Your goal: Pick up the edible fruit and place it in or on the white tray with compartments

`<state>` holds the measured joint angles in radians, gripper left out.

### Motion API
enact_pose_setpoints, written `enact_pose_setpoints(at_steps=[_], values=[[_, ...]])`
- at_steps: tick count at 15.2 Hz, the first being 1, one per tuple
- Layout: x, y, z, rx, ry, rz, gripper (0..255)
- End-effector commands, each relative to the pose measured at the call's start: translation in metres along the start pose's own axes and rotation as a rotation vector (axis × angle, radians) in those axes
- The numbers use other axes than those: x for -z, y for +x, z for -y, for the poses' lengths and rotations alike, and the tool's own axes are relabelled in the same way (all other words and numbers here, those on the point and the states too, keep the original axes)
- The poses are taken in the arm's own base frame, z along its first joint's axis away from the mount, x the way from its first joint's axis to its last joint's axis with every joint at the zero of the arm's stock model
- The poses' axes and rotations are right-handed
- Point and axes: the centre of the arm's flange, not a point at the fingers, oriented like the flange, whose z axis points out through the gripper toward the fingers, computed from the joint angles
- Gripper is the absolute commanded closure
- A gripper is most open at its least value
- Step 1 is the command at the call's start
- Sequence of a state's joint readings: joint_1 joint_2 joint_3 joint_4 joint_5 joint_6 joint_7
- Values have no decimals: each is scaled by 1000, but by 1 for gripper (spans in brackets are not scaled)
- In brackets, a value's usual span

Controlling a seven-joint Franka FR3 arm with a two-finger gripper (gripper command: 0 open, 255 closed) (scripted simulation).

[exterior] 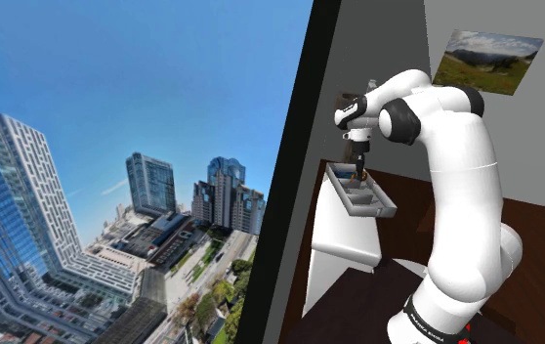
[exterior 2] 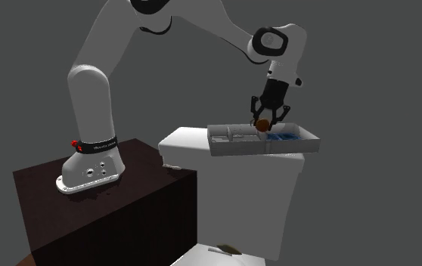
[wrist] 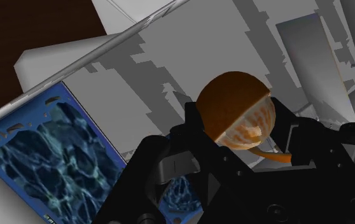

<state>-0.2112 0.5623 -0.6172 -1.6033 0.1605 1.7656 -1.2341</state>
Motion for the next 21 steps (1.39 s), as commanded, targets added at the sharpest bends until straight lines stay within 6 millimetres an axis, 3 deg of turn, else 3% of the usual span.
enact_pose_setpoints(at_steps=[1, 3, 4, 9, 13, 21], values=[[0, 0, 0, 0, 0, 0, 255], [0, 0, 0, 0, 0, 0, 255], [0, 0, 0, 0, 0, 0, 0], [0, 0, 0, 0, 0, 0, 0], [50, 0, 0, 0, 0, 0, 0], [50, 0, 0, 0, 0, 0, 0]])
